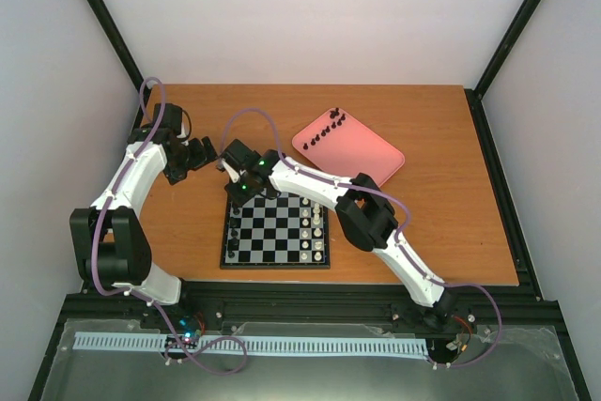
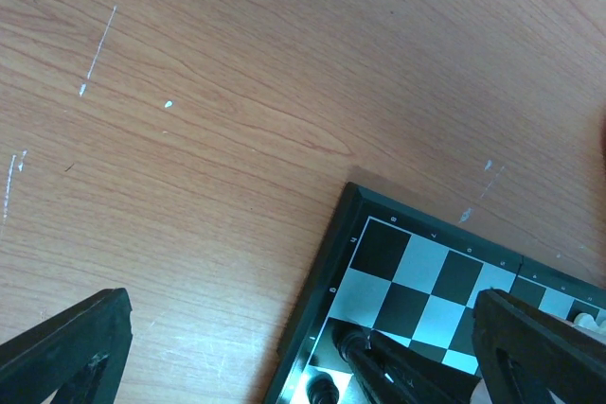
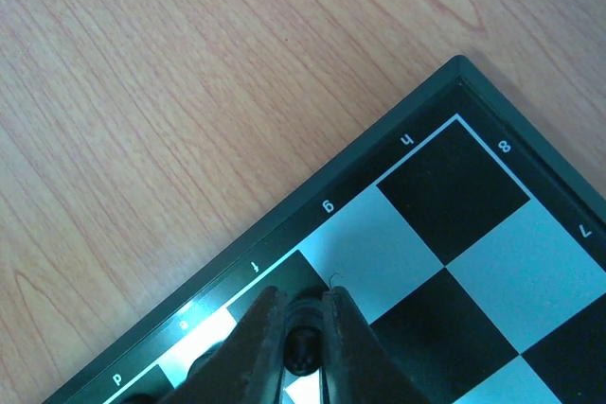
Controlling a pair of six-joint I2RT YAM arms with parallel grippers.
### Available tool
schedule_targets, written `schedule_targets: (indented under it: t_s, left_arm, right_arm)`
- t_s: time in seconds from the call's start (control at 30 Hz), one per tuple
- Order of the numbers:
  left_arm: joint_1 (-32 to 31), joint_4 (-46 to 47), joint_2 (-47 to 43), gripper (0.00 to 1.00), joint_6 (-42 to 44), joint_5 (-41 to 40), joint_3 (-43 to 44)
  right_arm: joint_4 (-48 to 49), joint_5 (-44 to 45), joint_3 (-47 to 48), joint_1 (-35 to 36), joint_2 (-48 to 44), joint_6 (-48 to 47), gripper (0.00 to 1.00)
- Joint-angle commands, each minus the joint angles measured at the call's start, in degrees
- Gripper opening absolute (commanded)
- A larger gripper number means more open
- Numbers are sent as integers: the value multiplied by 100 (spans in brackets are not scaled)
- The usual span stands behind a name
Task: Set up the chess pieces on the board
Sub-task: Place the chess piece on the chessboard.
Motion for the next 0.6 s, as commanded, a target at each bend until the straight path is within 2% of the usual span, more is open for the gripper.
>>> schedule_targets:
  t_s: [0.0, 0.13, 0.57]
  left_arm:
    - [-47, 84, 40, 100, 28, 72, 85]
    - [-46, 81, 30, 100, 19, 79, 82]
    - [-41, 50, 146, 100, 21, 97, 224]
  right_arm:
    - [-148, 83, -82, 54, -135, -68, 17]
    - [-163, 78, -23, 46, -120, -77, 25]
    - [-231, -52, 281, 44, -195, -190, 29]
